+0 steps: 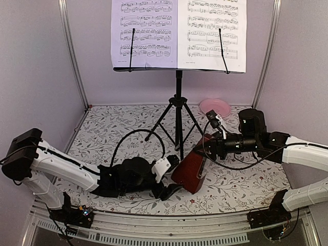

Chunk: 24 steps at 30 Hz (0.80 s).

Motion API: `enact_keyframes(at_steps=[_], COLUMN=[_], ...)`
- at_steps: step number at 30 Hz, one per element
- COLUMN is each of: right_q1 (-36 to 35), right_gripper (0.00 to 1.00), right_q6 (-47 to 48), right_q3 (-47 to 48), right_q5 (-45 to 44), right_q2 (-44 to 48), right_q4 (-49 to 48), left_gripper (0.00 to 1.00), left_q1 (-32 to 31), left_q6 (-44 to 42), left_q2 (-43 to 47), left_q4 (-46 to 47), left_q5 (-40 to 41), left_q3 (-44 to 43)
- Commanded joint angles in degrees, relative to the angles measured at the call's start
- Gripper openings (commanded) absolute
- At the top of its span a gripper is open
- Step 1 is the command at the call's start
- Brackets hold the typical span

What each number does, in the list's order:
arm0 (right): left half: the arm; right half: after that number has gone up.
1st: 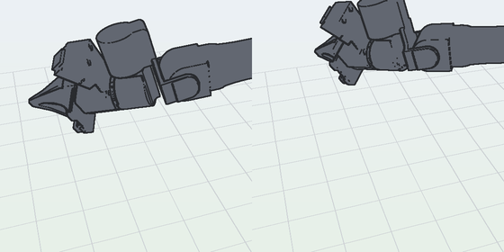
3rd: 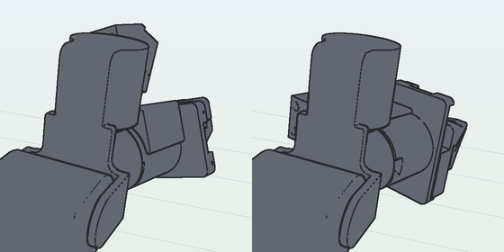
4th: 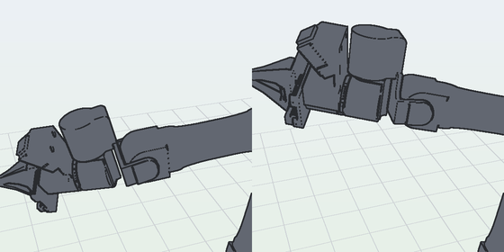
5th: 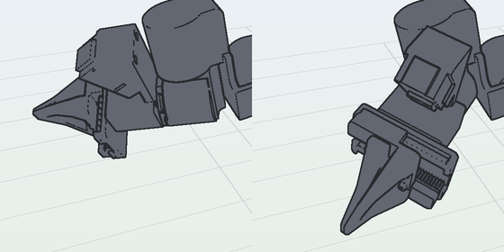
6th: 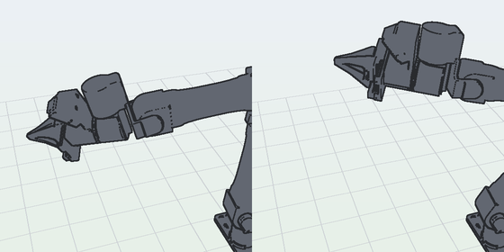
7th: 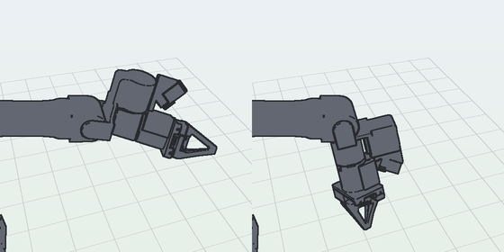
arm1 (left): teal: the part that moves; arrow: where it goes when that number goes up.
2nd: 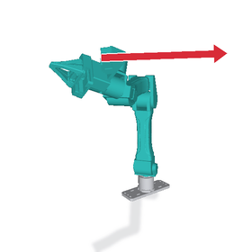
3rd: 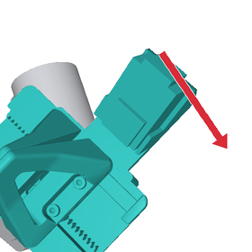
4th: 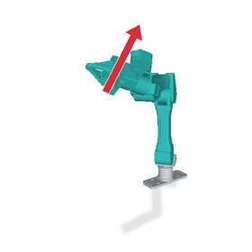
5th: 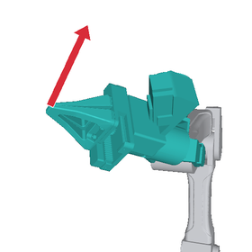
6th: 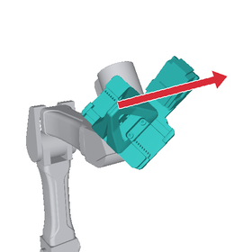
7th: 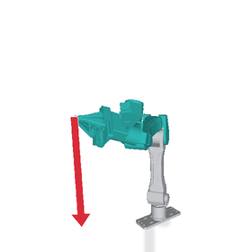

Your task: Set up the instrument practice props

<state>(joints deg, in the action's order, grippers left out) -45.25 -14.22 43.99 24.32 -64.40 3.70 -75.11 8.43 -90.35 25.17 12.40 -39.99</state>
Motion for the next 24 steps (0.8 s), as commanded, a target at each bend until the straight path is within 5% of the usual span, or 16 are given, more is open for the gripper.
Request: enact_keyframes(at_steps=[1, 11, 24], right_q1=[-0.9, -5.5, -19.3], right_gripper=[0.21, 0.21, 0.22], right_q6=[-1.1, -0.3, -0.3], right_q3=[3.9, 7.9, 24.7], right_q5=[1.4, -3.1, -29.3], right_q2=[-0.3, -5.6, -28.4], right_q4=[-6.5, -8.2, -9.0], left_gripper=[0.87, 0.88, 0.87], left_q1=[0.0, 8.6, 19.4], left_q6=[0.7, 9.5, 20.0], left_q2=[5.8, 25.2, 38.0], left_q4=[1.2, 4.4, -3.4], left_q5=[-0.5, -1.5, 5.4], left_q3=[3.4, 15.7, 20.9])
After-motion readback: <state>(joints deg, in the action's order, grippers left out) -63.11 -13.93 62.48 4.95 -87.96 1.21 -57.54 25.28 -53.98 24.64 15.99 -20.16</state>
